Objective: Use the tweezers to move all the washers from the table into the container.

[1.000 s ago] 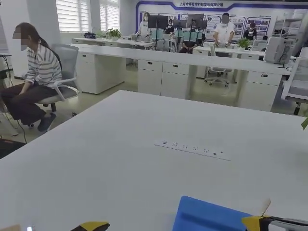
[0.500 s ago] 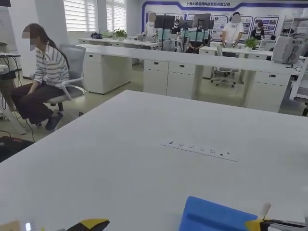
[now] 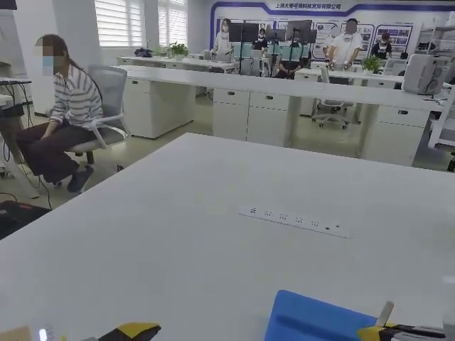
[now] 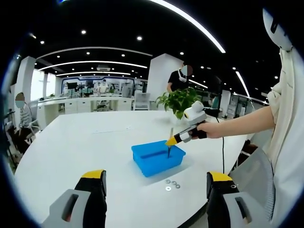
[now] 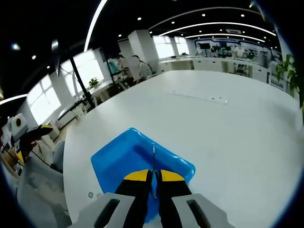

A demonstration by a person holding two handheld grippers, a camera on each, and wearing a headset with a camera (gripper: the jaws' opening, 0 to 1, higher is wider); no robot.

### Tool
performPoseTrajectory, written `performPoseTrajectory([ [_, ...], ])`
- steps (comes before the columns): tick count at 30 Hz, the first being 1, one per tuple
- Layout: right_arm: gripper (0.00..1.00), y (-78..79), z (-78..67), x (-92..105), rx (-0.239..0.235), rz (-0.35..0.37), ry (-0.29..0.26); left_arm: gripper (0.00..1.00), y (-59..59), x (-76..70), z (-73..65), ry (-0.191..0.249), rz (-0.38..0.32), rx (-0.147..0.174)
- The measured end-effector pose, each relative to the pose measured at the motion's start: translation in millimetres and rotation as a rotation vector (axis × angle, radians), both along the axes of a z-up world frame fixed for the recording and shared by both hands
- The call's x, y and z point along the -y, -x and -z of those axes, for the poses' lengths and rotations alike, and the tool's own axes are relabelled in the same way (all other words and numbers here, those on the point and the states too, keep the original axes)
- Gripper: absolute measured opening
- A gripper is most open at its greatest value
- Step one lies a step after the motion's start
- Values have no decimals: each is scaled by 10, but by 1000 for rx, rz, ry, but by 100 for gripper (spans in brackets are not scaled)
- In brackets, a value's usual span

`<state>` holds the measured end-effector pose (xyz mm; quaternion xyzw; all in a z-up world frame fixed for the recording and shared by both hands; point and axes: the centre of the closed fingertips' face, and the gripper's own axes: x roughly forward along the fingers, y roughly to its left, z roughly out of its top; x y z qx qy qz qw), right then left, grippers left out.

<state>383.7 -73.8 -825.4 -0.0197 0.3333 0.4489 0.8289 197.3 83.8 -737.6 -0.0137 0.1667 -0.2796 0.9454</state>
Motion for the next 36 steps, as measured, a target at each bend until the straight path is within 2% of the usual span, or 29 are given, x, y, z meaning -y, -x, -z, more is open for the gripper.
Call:
performPoseTrajectory([
  [7, 3, -8, -55, 16, 17, 1, -5, 88, 0, 3, 5, 3, 1, -2],
  [18, 3, 83, -332, -40, 57, -5, -63, 88, 10, 41, -1, 4, 12, -1],
  [31, 3, 341, -696, -148, 84, -19, -157, 88, 29, 59, 8, 6, 19, -5],
  [35, 3, 416, -758, -185, 80, -30, -183, 88, 32, 66, 15, 1, 22, -7],
  [36, 3, 449, -781, -203, 68, -31, -200, 88, 32, 68, 14, 3, 23, -8],
])
